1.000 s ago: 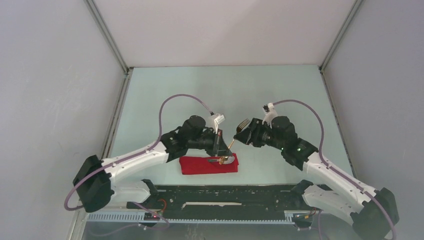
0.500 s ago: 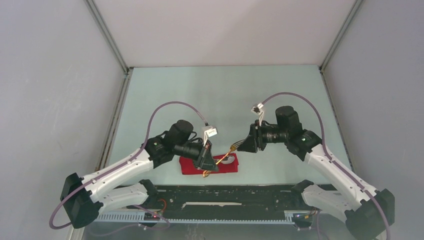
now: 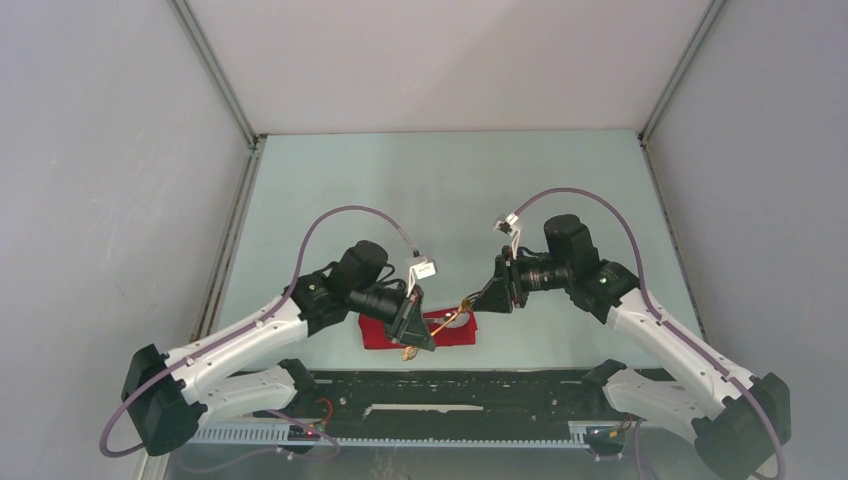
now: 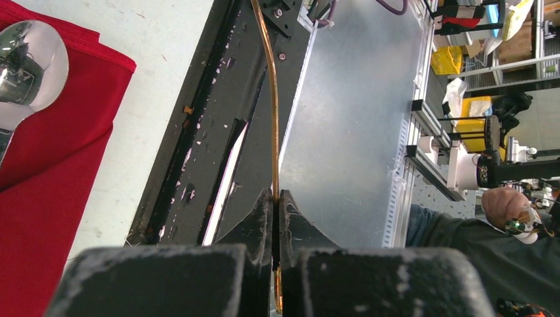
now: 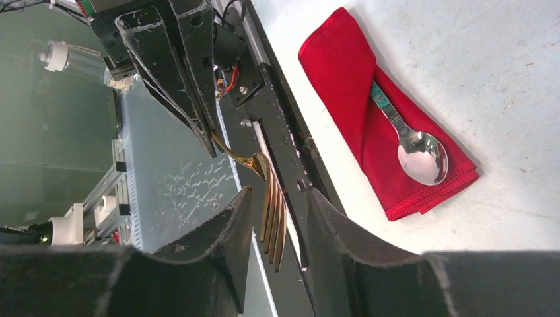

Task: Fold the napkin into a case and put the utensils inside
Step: Pass from the left arm to the right

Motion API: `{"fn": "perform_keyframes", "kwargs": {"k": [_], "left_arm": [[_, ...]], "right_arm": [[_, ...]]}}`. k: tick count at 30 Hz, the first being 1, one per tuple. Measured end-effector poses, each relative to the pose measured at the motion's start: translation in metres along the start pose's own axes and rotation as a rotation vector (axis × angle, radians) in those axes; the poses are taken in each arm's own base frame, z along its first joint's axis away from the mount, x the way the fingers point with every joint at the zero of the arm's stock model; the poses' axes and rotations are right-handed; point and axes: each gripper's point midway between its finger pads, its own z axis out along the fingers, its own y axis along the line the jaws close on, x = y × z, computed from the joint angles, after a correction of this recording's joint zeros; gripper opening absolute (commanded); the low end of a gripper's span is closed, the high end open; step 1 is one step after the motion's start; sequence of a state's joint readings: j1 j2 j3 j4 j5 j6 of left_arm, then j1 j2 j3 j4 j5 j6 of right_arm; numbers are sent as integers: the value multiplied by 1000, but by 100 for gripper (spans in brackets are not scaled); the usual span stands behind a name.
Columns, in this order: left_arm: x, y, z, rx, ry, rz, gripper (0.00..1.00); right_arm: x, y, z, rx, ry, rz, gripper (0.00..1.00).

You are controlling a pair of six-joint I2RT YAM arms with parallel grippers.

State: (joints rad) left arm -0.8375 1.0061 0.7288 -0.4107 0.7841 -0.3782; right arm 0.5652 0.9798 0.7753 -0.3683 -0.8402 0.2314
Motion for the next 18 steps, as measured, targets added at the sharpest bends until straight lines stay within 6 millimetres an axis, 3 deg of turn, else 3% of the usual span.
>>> {"fn": "perform_keyframes", "kwargs": {"k": [9,11,13,14,16,18], "left_arm": [[4,0,2,12,19,-8,0],[4,-1,1,17,22,-9,0],[5,-2,1,24,24,-9,3],[5,-2,1,24,25,-9,12],[5,-2,1,25,26,-12,37],[3,5,0,-17,9,-18,52]], "right_arm": [[0,0,0,0,1,-1,36],[0,0,0,-1,1,-2,29],[0,1,0,-2,2,-2,8],[1,1,0,-4,3,-5,0],[2,0,1,4,8,-13,0],[5,-6,2,32,17,17,0]]}}
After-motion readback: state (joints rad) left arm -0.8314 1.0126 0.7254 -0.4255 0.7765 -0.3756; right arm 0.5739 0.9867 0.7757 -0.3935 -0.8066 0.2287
